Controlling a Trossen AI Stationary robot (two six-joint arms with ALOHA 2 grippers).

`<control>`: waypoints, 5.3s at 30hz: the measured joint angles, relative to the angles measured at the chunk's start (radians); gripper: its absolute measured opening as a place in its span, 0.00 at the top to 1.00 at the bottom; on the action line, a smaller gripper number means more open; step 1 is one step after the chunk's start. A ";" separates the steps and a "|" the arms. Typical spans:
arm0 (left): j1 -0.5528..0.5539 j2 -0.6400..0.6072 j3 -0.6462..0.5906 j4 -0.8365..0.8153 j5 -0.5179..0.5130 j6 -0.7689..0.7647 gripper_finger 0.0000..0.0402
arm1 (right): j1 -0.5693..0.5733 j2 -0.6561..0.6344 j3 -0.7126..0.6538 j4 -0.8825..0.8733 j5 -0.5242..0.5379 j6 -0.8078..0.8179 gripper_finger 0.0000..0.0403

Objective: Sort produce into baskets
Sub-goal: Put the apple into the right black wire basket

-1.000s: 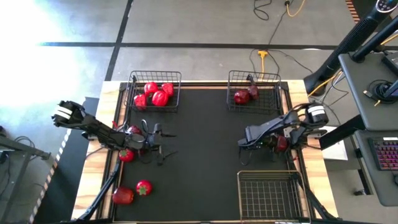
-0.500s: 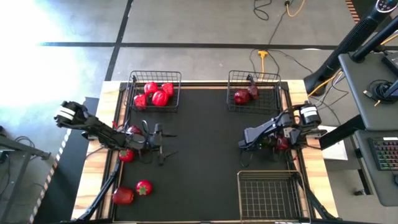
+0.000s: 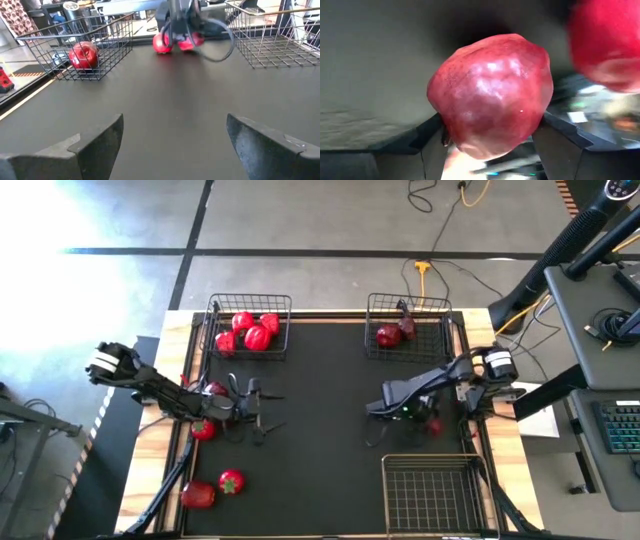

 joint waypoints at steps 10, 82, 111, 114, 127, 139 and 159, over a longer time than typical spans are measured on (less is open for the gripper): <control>0.000 -0.004 0.000 0.003 0.000 -0.012 0.16 | -0.004 -0.039 0.426 -0.021 0.109 0.185 0.40; -0.002 -0.068 0.192 -0.388 -0.077 -0.290 0.16 | 0.071 0.125 0.224 1.544 1.053 -0.667 0.40; 0.110 0.041 0.816 -2.482 0.191 -1.212 0.08 | 0.026 0.177 0.156 1.750 0.548 -0.657 0.48; 0.167 0.062 0.809 -2.482 0.210 -1.200 0.07 | 0.028 0.177 0.156 1.748 0.544 -0.643 0.48; 0.420 0.185 0.803 -2.447 0.215 -1.022 0.07 | 0.035 0.176 0.148 1.737 0.464 -0.579 0.48; 0.493 0.308 0.707 -2.383 0.260 -0.880 0.07 | 0.048 0.176 0.133 1.635 0.464 -0.453 0.48; 0.481 0.416 0.672 -2.241 0.227 -0.789 0.16 | 0.079 0.176 0.121 1.632 0.467 -0.446 0.48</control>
